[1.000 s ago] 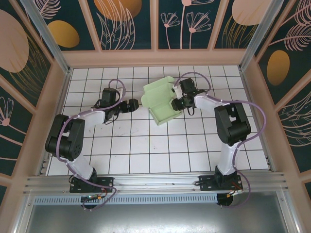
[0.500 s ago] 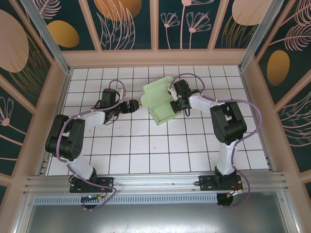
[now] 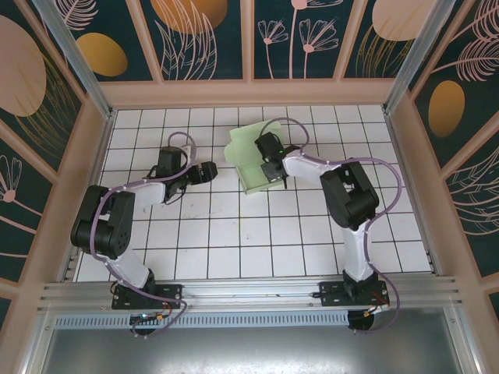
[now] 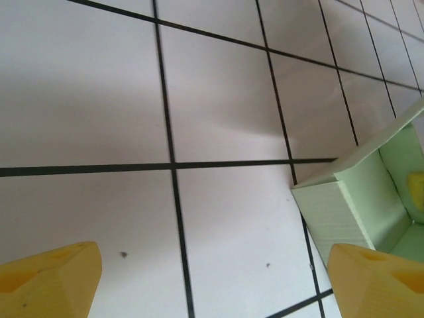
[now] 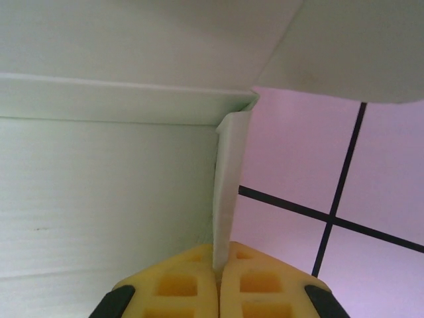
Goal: Fold the paper box
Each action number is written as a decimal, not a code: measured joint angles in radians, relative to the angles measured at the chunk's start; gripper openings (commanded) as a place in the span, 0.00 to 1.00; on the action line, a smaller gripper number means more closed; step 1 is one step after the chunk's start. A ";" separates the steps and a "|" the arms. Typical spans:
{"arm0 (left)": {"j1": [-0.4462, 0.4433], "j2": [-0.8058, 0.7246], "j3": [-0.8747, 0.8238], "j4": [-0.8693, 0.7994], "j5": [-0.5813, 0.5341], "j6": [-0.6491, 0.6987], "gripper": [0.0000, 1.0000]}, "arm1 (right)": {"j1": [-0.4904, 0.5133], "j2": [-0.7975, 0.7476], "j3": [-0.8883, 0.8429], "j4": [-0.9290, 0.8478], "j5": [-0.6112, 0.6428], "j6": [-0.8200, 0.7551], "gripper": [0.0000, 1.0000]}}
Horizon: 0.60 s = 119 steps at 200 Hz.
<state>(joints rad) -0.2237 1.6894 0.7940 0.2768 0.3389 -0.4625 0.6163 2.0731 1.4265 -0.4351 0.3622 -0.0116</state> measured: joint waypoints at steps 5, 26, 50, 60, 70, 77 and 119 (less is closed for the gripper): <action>0.005 0.000 -0.003 0.006 0.000 -0.005 0.88 | 0.011 0.013 0.009 -0.009 0.031 0.009 0.00; 0.019 0.000 -0.003 0.022 0.000 -0.017 0.88 | 0.064 0.066 0.044 -0.041 0.172 0.048 0.00; 0.020 0.000 -0.004 0.034 0.000 -0.021 0.88 | 0.095 0.090 0.055 -0.045 0.271 0.075 0.00; 0.020 0.000 -0.004 0.036 0.000 -0.021 0.89 | 0.097 0.083 0.052 -0.040 0.275 0.079 0.00; 0.020 0.000 -0.005 0.037 0.000 -0.021 0.89 | 0.092 0.068 0.037 -0.021 0.262 0.081 0.00; 0.020 0.000 -0.006 0.037 0.001 -0.021 0.89 | 0.085 0.052 0.022 -0.006 0.238 0.082 0.00; 0.020 -0.013 -0.006 0.037 0.012 -0.020 0.90 | 0.025 -0.012 -0.032 0.016 0.019 0.101 0.31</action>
<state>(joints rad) -0.2035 1.6760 0.7879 0.3134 0.3508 -0.4824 0.6411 2.0613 1.3949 -0.4194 0.3817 0.0895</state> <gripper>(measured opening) 0.896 0.231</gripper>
